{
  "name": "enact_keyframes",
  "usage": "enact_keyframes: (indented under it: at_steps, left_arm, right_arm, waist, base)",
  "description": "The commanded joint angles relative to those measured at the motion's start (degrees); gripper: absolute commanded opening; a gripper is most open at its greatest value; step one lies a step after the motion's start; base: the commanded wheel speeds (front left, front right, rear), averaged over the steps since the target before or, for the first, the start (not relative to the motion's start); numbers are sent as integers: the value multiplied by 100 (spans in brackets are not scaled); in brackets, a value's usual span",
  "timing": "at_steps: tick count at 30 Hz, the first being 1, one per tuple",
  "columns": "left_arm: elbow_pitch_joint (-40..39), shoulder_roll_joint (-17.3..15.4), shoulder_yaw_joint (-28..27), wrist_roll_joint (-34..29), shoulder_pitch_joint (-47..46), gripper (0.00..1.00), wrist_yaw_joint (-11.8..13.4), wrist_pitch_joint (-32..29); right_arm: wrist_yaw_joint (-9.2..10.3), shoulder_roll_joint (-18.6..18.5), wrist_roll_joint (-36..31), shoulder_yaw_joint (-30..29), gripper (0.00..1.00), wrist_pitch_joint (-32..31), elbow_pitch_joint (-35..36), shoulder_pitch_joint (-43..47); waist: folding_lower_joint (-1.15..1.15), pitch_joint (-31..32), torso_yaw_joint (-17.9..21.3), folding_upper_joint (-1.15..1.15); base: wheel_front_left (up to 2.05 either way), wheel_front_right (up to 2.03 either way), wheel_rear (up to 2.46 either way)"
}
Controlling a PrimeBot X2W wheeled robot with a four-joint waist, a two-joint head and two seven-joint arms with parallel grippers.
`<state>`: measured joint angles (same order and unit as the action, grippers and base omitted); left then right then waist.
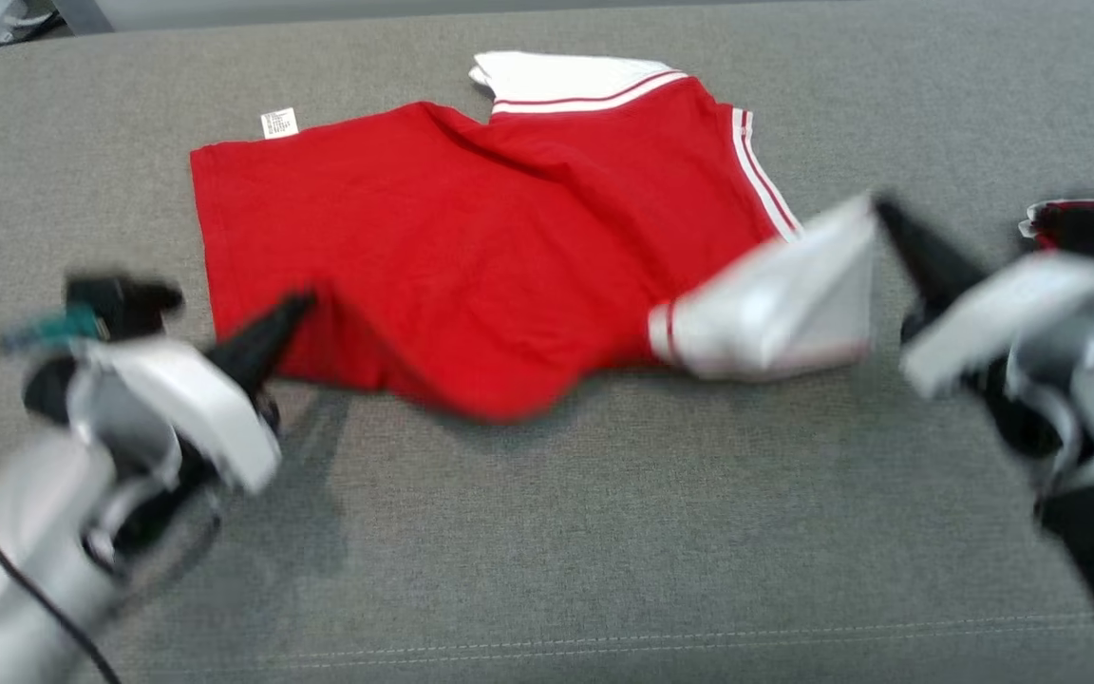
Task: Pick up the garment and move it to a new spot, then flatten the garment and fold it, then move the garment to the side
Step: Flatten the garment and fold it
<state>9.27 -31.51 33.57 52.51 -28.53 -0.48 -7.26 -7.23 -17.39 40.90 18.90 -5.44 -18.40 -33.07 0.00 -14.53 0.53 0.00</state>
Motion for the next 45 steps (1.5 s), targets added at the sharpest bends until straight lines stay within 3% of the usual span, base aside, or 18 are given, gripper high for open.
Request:
enact_keyframes:
  at_steps: [1,4,7,9,13,15,19,21,26,33,37,45]
  left_arm:
    - [55,-252,-403,101,-744,0,-169,-53]
    - [1142,-192,-546,-181,-2707,0,-513,-61]
    - [2070,44,-659,-615,-4316,0,-592,587]
    - [2484,171,-734,-921,-5101,0,-598,1214]
    - [2558,371,-499,-1278,-5901,0,-671,1923]
    - [2341,433,-280,-1294,-5617,0,-690,2073]
    - [2092,606,-157,-1105,-4124,0,-697,2211]
    - [2054,781,-272,-1050,-3243,0,-694,2220]
    - [1761,1110,-982,-1390,-1516,0,-540,2224]
    - [1221,1319,-1730,-1673,-164,0,-490,2224]
    - [924,1323,-1856,-1761,281,0,-403,2225]
    - [62,1112,-1875,-1859,1407,0,60,1957]
  right_arm:
    - [-25,-231,-182,208,0,0,-13,-733]
    - [-25,-289,-464,173,0,530,-1217,-2968]
    - [-25,-368,-1136,143,0,1441,-2125,-4680]
    - [-25,-260,-1340,164,0,1783,-2517,-5410]
    - [-25,-305,-1199,870,0,1585,-2552,-5936]
    - [-25,-422,-817,1220,0,1522,-2167,-5534]
    - [-25,-766,100,1462,0,1574,-1354,-3804]
    - [-25,-876,361,1423,0,1748,-1118,-2859]
    - [-25,-727,938,1225,0,1952,-660,-1040]
    - [-25,-766,1133,859,0,1990,-3,60]
    - [-25,-796,1206,668,0,1897,303,440]
    - [-25,-629,1229,-95,0,1345,986,2070]
  waist:
    - [0,-46,51,0]
    - [0,91,47,0]
    - [0,289,82,0]
    - [0,340,183,0]
    - [0,-147,222,0]
    - [0,-447,221,0]
    - [0,-906,107,0]
    - [0,-1053,67,0]
    - [0,-1176,55,0]
    - [0,-970,78,0]
    - [0,-814,43,0]
    - [0,-286,-130,0]
  base:
    - [0,0,0]
    - [0,0,0]
    - [0,0,0]
    - [0,0,0]
    - [0,0,0]
    - [0,0,0]
    - [0,0,0]
    - [0,0,0]
    - [0,0,0]
    - [0,0,0]
    - [0,0,0]
    - [0,0,0]
